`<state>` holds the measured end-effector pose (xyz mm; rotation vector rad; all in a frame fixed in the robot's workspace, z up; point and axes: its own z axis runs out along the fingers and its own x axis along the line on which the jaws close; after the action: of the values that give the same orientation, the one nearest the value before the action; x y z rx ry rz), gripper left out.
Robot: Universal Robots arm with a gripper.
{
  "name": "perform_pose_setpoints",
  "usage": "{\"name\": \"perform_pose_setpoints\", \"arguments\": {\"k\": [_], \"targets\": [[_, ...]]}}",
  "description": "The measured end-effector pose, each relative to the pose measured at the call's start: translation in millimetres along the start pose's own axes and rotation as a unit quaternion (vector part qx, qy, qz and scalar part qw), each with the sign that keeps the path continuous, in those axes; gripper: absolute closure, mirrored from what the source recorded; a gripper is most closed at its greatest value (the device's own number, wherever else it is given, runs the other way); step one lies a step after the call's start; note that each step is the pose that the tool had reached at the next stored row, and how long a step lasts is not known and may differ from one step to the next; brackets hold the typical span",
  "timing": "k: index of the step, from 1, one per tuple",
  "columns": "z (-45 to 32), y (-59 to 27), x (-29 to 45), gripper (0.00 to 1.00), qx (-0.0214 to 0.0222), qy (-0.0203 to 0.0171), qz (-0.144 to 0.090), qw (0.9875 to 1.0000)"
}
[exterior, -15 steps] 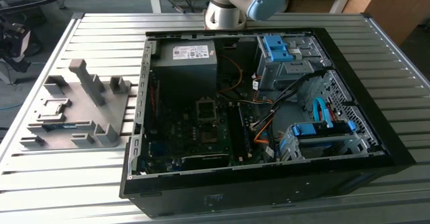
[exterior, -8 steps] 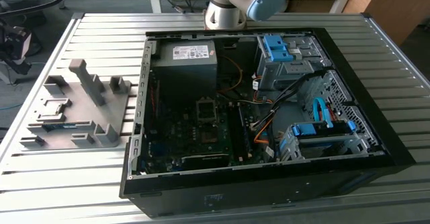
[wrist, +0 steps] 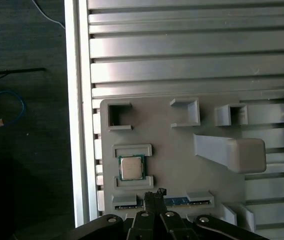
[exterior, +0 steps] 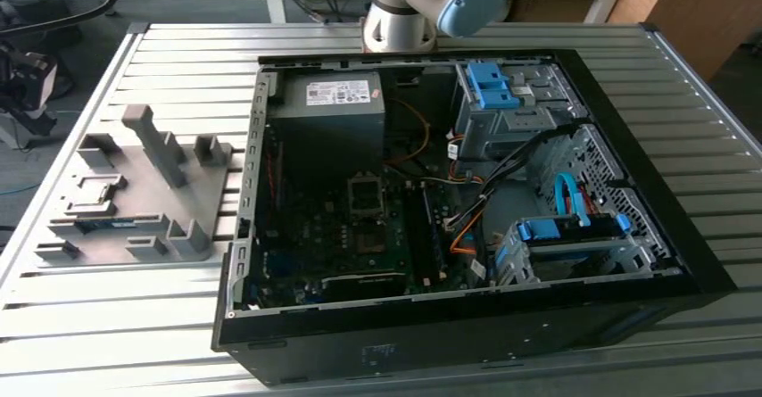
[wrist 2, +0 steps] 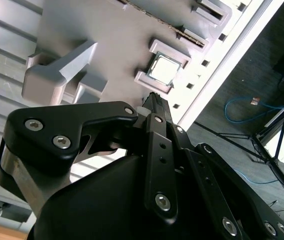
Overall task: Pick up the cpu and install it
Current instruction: 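Reach for the cpu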
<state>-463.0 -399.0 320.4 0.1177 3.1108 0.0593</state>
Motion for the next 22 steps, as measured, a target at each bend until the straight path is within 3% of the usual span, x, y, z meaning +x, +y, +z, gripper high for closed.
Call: {"name": "perform_pose_setpoints", "arguments": {"k": [22], "targets": [[10.1, -0.7, 4.4, 0.9, 0.0015, -0.0001, 0.0, 1.0]]}}
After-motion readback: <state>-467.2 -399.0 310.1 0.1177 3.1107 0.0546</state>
